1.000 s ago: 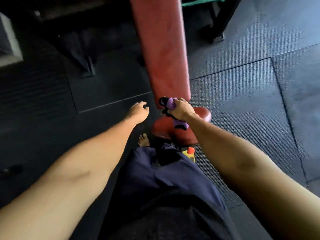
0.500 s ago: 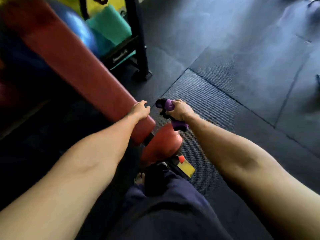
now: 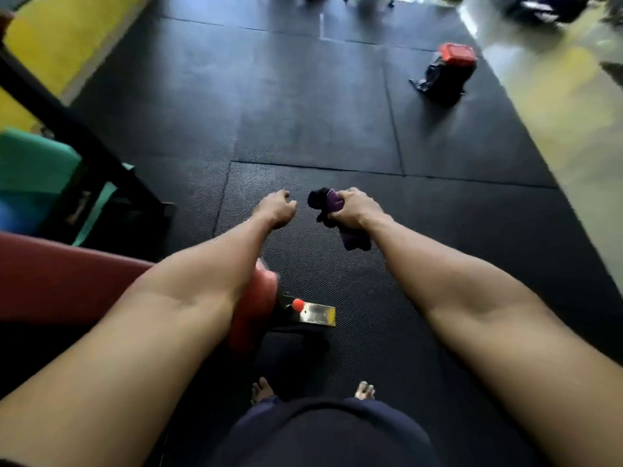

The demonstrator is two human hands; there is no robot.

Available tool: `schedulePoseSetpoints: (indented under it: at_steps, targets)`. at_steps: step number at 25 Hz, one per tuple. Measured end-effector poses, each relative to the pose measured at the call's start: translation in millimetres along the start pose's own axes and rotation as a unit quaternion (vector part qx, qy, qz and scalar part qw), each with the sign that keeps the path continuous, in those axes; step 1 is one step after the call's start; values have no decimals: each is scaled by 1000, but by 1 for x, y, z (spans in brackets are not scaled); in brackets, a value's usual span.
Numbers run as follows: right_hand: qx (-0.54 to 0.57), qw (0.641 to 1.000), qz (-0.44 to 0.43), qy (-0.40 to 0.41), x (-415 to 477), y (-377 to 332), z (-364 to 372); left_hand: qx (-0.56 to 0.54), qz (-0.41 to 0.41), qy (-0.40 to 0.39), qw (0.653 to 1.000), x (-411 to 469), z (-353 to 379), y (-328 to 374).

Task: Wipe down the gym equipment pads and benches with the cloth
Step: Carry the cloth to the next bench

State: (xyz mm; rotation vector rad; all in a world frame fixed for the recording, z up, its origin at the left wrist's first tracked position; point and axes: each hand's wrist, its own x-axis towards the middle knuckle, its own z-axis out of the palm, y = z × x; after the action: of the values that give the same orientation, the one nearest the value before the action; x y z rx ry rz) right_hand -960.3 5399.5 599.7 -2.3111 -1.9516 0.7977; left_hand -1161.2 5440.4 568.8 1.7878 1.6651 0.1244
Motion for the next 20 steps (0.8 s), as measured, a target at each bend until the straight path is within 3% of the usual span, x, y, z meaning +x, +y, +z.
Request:
schedulePoseSetpoints:
  at_steps: [12, 20]
  targets:
    - [64, 973, 192, 107, -131, 311, -103, 65, 198, -89, 974, -29, 164, 322]
    - [101, 930, 297, 190, -210, 460, -154, 146, 332, -146, 920, -57, 255, 493]
